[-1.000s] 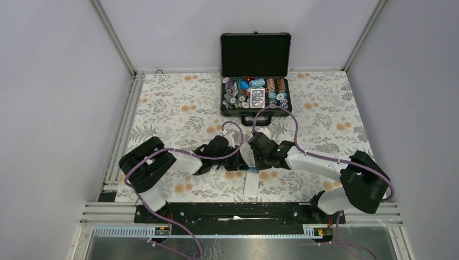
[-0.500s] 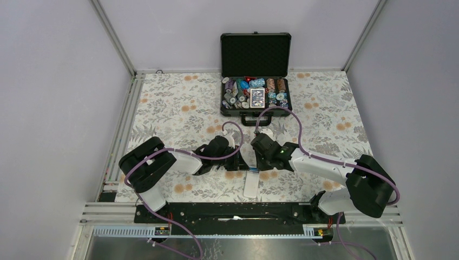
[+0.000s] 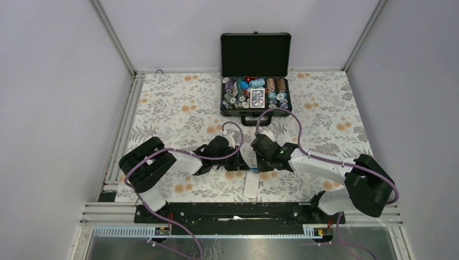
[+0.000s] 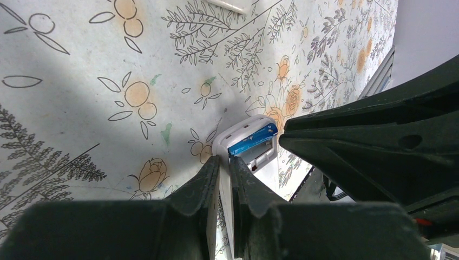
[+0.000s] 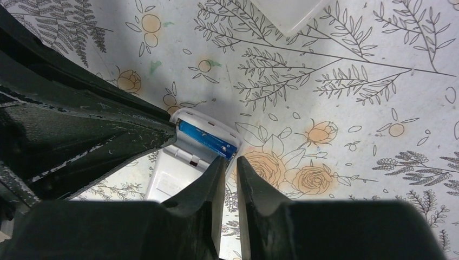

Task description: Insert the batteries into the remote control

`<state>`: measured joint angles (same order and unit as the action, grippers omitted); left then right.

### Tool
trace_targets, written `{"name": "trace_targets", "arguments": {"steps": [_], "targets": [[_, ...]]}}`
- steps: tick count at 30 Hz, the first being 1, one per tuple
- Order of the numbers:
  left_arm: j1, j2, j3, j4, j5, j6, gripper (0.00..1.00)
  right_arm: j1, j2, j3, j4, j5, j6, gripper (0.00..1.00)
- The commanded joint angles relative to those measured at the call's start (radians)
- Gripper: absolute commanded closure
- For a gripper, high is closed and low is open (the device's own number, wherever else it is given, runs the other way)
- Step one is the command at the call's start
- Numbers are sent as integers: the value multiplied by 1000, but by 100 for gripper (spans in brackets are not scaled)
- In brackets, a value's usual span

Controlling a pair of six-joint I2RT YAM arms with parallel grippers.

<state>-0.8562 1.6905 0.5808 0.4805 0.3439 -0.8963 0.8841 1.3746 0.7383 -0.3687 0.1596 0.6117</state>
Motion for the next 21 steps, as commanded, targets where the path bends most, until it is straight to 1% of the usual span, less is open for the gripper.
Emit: {"name": "trace_targets", "arguments": {"steps": [1,21], "targets": [[-5,-24,-1,38,3,-3,88,8,14,11,-2,-20,22,80],[-4,-27,-4,38,5,1,88,8,70,28,25,-14,15,82]]}}
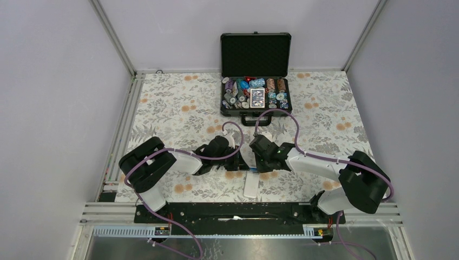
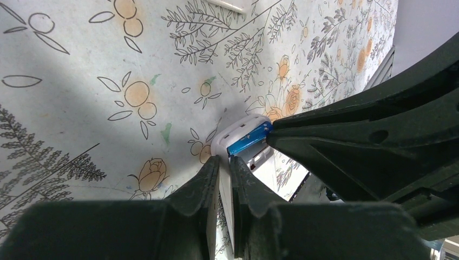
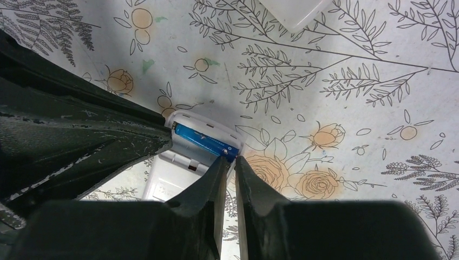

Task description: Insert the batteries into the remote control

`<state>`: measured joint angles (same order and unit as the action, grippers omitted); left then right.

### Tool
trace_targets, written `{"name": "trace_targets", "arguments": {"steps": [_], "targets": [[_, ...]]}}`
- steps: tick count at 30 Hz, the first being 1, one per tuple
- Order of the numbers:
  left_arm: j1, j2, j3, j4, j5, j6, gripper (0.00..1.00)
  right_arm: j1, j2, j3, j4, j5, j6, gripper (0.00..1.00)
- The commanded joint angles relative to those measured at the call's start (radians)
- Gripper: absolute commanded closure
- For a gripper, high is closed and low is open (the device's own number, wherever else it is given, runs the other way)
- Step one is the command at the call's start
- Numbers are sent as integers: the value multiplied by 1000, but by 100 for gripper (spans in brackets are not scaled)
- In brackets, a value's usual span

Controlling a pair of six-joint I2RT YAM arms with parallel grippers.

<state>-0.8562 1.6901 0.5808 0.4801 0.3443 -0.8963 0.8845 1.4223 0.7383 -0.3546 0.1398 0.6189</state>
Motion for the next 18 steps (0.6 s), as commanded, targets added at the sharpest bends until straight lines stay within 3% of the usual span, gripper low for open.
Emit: {"name": "trace_targets", "arguments": {"steps": [1,18], "targets": [[-4,-25,-4,40,6,1,88,9,26,31,10,6,6,82],[-4,-20,-6,46,11,-1,88,8,23,58,10,43,-17,82]]}}
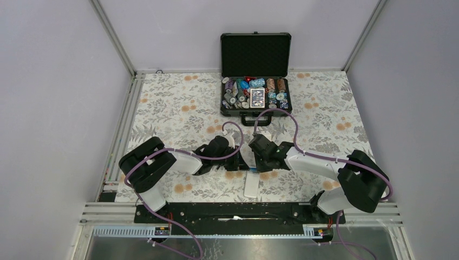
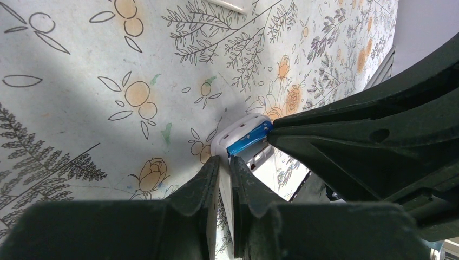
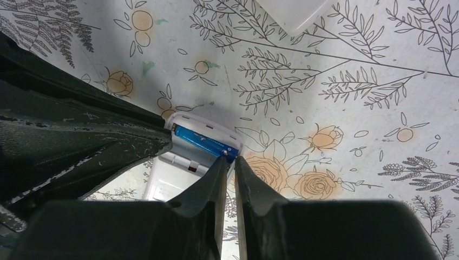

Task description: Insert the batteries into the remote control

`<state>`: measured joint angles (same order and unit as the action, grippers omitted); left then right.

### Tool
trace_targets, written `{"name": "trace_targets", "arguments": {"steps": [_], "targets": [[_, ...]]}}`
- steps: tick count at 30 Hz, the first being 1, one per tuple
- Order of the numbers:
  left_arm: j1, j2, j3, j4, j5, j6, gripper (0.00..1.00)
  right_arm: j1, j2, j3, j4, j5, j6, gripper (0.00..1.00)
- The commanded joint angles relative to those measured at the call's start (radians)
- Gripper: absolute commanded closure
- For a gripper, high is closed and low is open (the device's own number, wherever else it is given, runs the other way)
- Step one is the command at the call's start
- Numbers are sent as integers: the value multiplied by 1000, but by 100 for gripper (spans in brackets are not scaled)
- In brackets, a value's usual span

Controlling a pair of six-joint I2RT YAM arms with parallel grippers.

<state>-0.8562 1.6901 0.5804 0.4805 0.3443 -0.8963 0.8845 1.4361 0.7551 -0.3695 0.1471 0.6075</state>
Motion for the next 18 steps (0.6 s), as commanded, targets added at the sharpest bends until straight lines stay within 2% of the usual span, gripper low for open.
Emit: {"name": "trace_targets", "arguments": {"steps": [1,18], "targets": [[-4,-20,-5,46,11,-1,88,8,11,42,26,39,-7,82],[-4,-22,-8,45,8,-2,88,9,26,48,26,22,-14,80]]}}
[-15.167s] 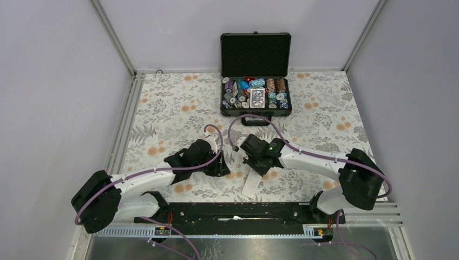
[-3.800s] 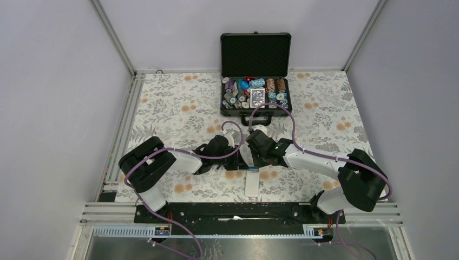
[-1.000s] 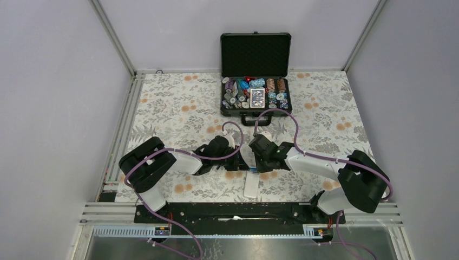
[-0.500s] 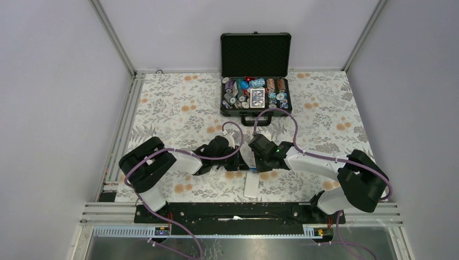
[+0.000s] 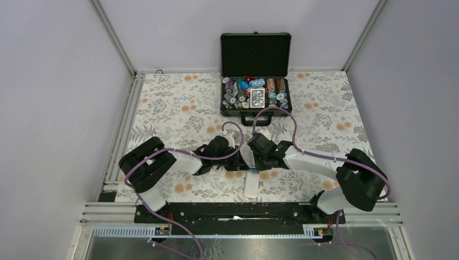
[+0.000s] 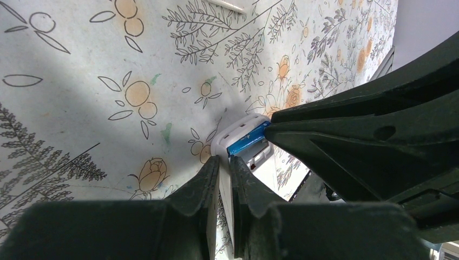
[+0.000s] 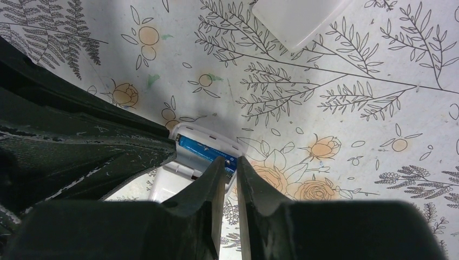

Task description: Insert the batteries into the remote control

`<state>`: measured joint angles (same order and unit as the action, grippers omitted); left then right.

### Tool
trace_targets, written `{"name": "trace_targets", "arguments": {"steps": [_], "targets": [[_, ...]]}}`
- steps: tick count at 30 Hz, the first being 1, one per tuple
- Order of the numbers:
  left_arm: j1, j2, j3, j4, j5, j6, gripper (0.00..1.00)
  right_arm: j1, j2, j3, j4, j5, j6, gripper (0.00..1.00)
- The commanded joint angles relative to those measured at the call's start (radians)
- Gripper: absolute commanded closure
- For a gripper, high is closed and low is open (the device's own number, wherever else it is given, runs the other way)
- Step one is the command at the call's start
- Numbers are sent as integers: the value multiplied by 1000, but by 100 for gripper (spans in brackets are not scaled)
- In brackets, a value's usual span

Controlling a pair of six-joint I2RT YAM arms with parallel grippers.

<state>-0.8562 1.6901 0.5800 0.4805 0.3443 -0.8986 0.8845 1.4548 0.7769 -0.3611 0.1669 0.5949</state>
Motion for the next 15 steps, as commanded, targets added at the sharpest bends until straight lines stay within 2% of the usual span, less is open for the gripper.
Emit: {"name": "trace_targets", "arguments": {"steps": [1,15], "targets": [[-4,-23,-7,46,8,0,88,9,6,23,17,1,-1,80],[-5,-25,-9,50,10,-6,88,8,26,-31,73,-119,42,88]]}}
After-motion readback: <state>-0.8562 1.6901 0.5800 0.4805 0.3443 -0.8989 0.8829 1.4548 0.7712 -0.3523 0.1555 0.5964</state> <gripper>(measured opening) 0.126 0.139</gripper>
